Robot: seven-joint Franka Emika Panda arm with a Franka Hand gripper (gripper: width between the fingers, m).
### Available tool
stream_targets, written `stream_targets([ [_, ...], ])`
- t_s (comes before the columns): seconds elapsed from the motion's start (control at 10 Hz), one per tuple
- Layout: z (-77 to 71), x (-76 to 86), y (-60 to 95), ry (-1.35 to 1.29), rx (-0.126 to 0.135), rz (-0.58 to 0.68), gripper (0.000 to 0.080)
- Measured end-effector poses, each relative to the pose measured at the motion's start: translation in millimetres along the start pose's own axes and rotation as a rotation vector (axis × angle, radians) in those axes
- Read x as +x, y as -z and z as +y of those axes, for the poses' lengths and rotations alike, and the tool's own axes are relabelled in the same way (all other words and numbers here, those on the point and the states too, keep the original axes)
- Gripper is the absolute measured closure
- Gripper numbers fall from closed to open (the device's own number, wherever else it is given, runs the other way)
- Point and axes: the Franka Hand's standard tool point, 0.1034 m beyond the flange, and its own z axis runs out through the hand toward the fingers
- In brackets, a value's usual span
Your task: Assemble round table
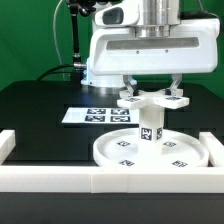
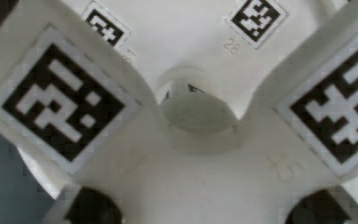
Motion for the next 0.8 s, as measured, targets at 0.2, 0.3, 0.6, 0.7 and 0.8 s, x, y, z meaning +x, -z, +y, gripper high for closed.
stream_targets([
  [0.2,0.0,-0.1,-0.2,-0.119,0.001,0.0,0.0357],
  [0.3,0.0,-0.1,-0.4,-0.208,0.008,0.0,0.0357],
  [0.6,0.2,0.9,-0.5,-0.566,0.033,0.022,0.0357],
  [0.7,-0.2,1.2,-0.5,-0.683,0.037,0.031,0.0357],
  [0.8,0.5,1.9,-0.3,-0.806,0.056,0.027,0.0357],
])
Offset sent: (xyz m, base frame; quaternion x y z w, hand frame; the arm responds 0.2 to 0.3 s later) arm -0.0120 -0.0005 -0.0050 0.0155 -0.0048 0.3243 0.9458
